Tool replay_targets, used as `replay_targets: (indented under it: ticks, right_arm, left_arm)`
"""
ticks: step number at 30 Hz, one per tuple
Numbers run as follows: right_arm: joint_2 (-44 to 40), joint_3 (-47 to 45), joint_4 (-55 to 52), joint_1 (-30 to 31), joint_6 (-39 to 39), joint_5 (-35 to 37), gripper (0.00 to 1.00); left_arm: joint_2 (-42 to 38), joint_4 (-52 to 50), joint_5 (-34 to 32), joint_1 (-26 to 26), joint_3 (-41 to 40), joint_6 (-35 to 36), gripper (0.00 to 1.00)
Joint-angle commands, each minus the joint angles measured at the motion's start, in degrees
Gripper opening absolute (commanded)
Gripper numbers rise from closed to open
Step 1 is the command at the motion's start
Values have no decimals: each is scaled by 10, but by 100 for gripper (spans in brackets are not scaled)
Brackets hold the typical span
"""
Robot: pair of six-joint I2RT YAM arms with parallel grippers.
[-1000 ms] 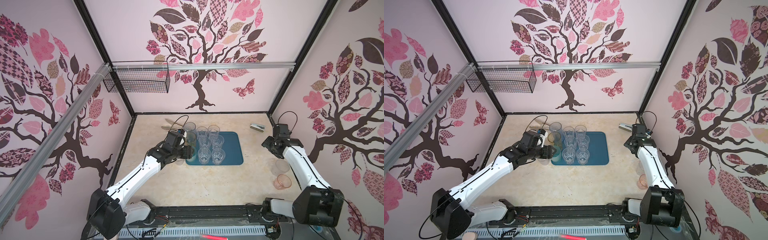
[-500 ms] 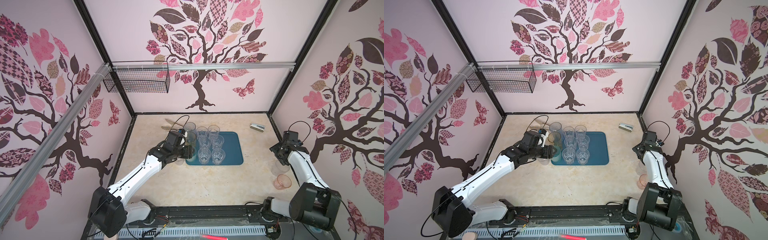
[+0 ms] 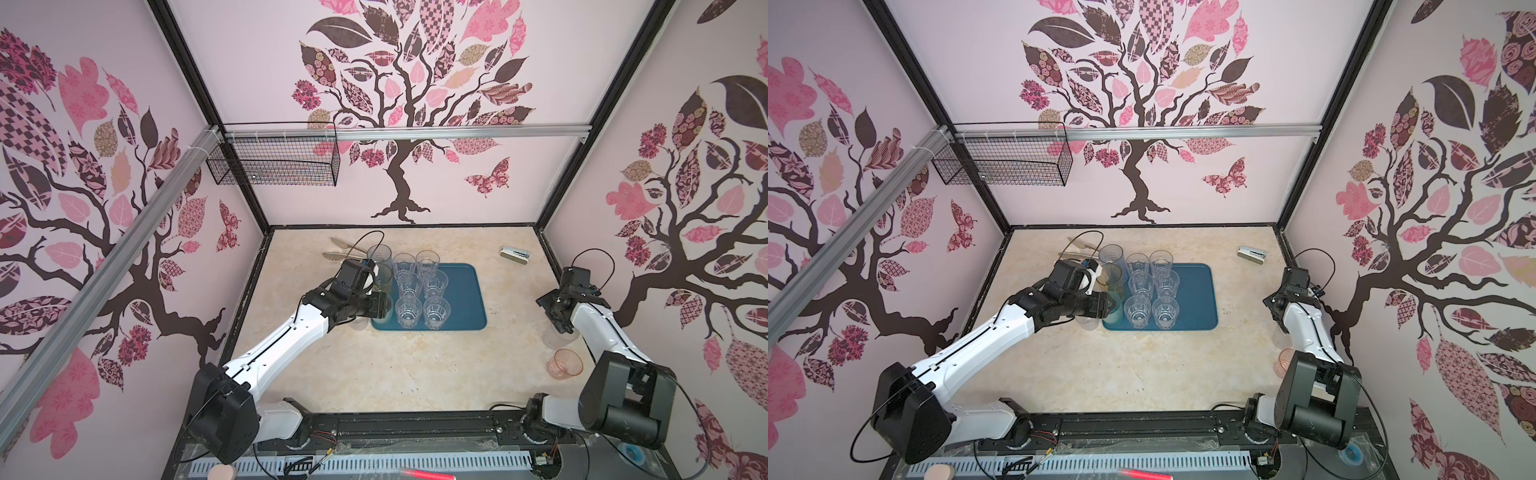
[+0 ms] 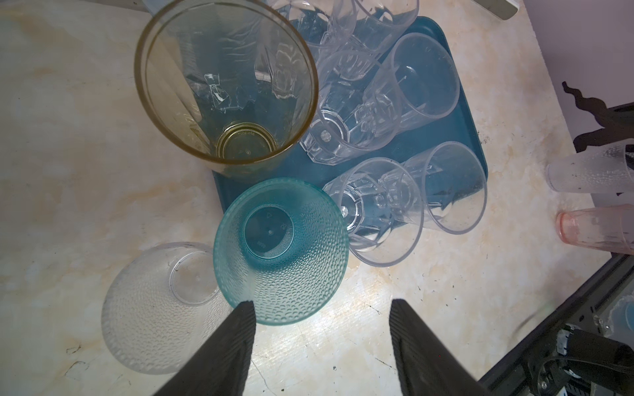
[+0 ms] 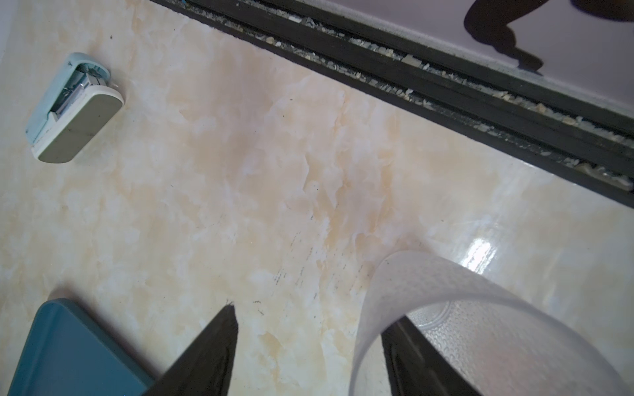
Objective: Place the glasses into the tray
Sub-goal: Pick up the glass from the middle-right of the table.
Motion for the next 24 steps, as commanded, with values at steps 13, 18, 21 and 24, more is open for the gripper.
replay_targets:
  ticks: [13, 18, 21, 24]
  right_arm:
    - [42, -7, 37, -6, -15, -52, 45]
    - [26, -2, 33, -6, -20, -67, 26]
    - [22, 1, 28, -6, -23, -83, 18]
    - [24, 11, 12, -5, -28, -104, 14]
  left_arm:
    - [0, 2, 1, -1, 3, -12, 66]
    - [-2, 7, -3, -1, -1, -13, 66]
    - [-1, 8, -3, -2, -2, -14, 66]
    - [-4, 9, -4, -2, -4, -14, 66]
